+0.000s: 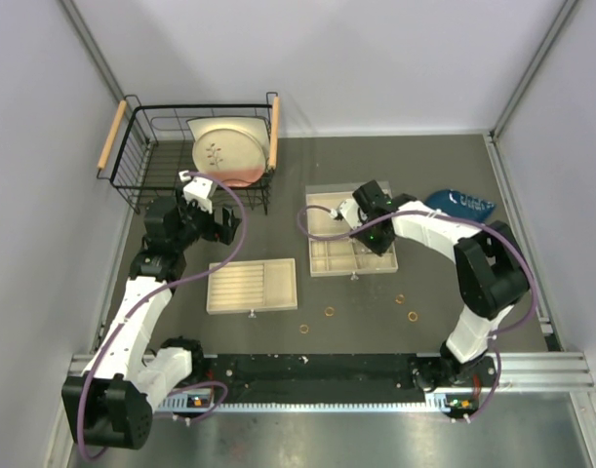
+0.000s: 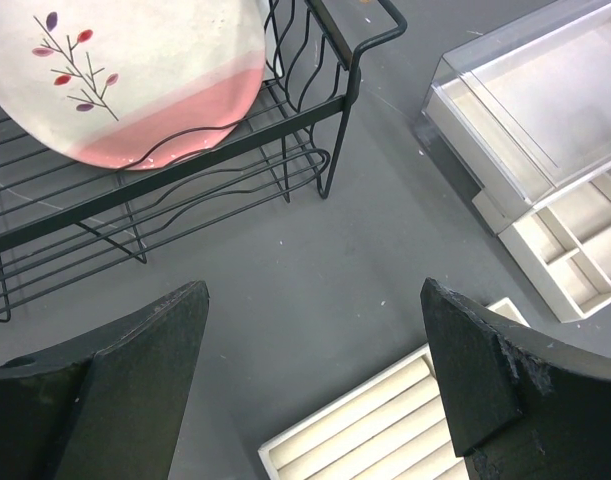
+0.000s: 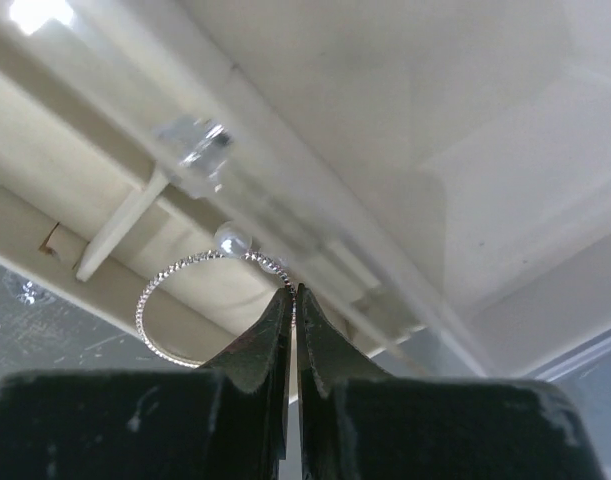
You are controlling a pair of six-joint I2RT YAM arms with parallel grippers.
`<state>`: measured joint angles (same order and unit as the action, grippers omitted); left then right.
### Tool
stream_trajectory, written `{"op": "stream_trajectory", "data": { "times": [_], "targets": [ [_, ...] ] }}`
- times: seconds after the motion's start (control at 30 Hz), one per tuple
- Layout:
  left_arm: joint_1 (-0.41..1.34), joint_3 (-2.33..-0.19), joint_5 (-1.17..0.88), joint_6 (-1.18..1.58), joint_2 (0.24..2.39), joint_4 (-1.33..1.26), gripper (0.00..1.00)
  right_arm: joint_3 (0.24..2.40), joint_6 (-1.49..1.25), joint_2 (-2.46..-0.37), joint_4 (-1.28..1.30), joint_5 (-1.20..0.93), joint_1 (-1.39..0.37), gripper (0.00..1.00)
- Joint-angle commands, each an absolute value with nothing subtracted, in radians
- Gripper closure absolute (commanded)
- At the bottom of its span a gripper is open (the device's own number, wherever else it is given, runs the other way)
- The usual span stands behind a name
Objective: Organize the mixed jewelry
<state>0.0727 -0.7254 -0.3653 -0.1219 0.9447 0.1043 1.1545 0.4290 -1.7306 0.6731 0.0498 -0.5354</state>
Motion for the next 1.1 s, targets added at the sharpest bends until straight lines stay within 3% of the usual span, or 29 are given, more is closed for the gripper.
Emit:
{"op": "stream_trajectory", "data": {
  "times": [0.0,0.9,1.07],
  "targets": [
    [0.072,-0.719,-0.370,-0.115,0.925,0.052,0.07,1.219,0.385,-1.743,0.647,0.069,-0.503,1.00],
    [0.072,-0.719,-0.383,-0.117,0.916,0.055,0.07,1.273,0.302,-1.790,0.663,0.089,-0.434,1.00],
    [0.071,-0.718,-0.388,-0.118,0.916,0.058,0.07,1.275,0.298,-1.799,0.663,0.094,-0.434,0.86]
  ]
}}
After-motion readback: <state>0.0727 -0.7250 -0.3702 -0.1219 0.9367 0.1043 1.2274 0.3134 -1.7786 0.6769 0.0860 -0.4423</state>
